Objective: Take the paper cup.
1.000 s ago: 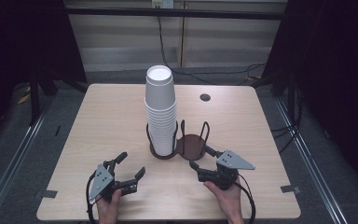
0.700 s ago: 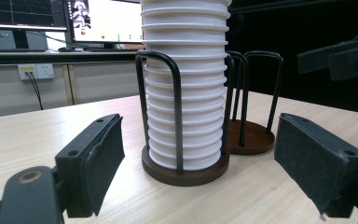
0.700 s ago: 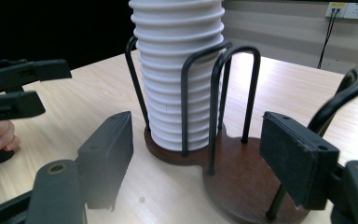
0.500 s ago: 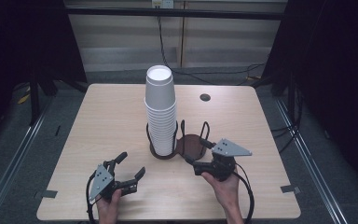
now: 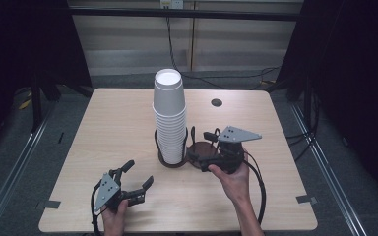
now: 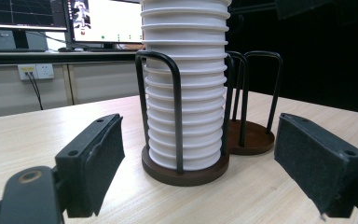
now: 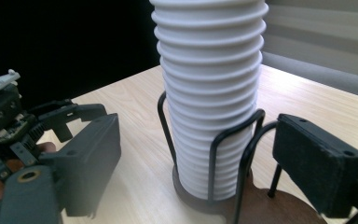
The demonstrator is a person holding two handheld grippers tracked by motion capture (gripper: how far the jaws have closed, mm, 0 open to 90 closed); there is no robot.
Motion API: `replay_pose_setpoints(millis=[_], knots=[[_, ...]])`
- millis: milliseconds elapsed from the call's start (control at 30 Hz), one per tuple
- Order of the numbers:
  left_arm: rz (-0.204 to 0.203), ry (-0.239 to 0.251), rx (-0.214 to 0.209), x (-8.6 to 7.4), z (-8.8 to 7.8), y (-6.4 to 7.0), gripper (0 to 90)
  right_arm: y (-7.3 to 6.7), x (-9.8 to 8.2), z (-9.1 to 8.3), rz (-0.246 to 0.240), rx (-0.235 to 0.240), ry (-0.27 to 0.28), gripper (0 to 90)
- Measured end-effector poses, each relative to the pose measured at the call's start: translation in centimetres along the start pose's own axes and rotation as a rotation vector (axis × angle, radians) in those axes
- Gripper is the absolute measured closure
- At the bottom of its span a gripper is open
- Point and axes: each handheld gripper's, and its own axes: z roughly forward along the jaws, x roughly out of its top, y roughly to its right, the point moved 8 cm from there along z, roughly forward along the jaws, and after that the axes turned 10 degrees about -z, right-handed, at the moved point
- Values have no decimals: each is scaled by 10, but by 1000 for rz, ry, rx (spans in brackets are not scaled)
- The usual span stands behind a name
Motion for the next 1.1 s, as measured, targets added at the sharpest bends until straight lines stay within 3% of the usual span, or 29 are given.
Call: replay_pose_setpoints(millis=[567, 1100], knots=[[1, -2, -1, 0, 0, 0, 157, 8, 46, 6, -34, 96, -22, 129], [2, -2, -1, 0, 0, 0, 157, 19, 83, 9, -65, 123, -46, 131]])
